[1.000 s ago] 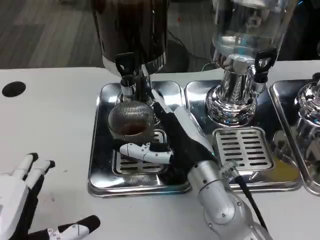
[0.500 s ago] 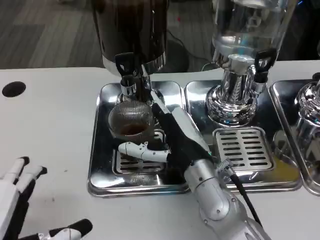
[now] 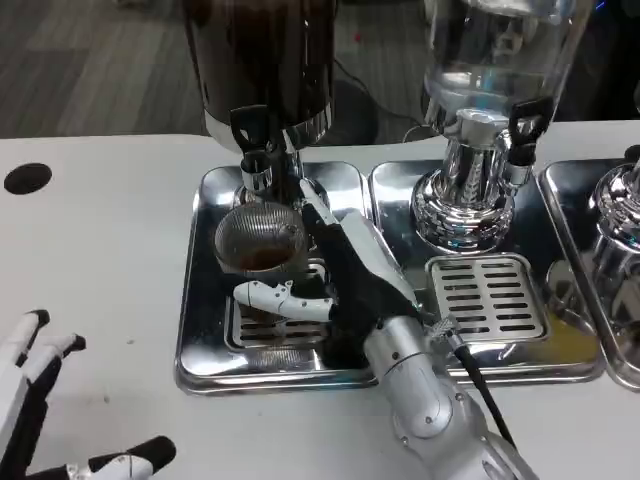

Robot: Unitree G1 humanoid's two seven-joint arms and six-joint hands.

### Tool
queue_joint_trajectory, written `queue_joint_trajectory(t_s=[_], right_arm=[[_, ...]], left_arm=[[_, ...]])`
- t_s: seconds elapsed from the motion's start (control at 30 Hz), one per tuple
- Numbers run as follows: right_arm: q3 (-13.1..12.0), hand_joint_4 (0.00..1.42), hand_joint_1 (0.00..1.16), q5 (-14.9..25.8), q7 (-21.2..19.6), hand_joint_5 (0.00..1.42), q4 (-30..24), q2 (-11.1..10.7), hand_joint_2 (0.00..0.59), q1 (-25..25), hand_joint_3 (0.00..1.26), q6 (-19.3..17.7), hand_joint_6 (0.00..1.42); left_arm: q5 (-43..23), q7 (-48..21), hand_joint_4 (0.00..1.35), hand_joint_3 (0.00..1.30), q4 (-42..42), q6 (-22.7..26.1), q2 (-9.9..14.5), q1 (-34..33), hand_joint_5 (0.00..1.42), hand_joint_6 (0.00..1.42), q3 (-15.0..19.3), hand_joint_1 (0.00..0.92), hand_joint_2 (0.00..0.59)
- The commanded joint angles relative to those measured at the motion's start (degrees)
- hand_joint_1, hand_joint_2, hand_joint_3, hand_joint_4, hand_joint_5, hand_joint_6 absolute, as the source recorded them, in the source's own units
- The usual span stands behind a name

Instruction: Grasp the cup under the faucet to collect the drink, then remove the cup.

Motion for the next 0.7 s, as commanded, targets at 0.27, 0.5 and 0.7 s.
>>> queue_joint_trajectory(t_s=[0.27,0.5,0.7], right_arm=[[0.35,0.0,0.67,-0.01,-2.53,0.0,1.44,0.85,0.091,-0.92,0.04,-1.46,0.0],[0.87,0.0,0.75,-0.64,-3.65,0.04,1.58,0.5,0.073,-0.7,0.06,-1.68,0.0],[1.3,0.09,0.76,-1.17,-4.4,0.08,0.78,0.49,0.066,-0.23,0.13,-1.1,0.0]], left_arm=[[-1.16,-1.16,0.06,0.25,-0.68,-0.75,0.38,0.57,0.16,0.46,0.99,0.0,0.06],[-0.97,-1.3,0.06,0.25,-0.66,-0.82,0.16,0.6,0.17,0.46,0.7,0.0,0.06],[-0.99,-1.32,0.07,0.25,-0.99,-0.8,-0.03,0.68,0.17,0.46,0.65,0.0,0.061]])
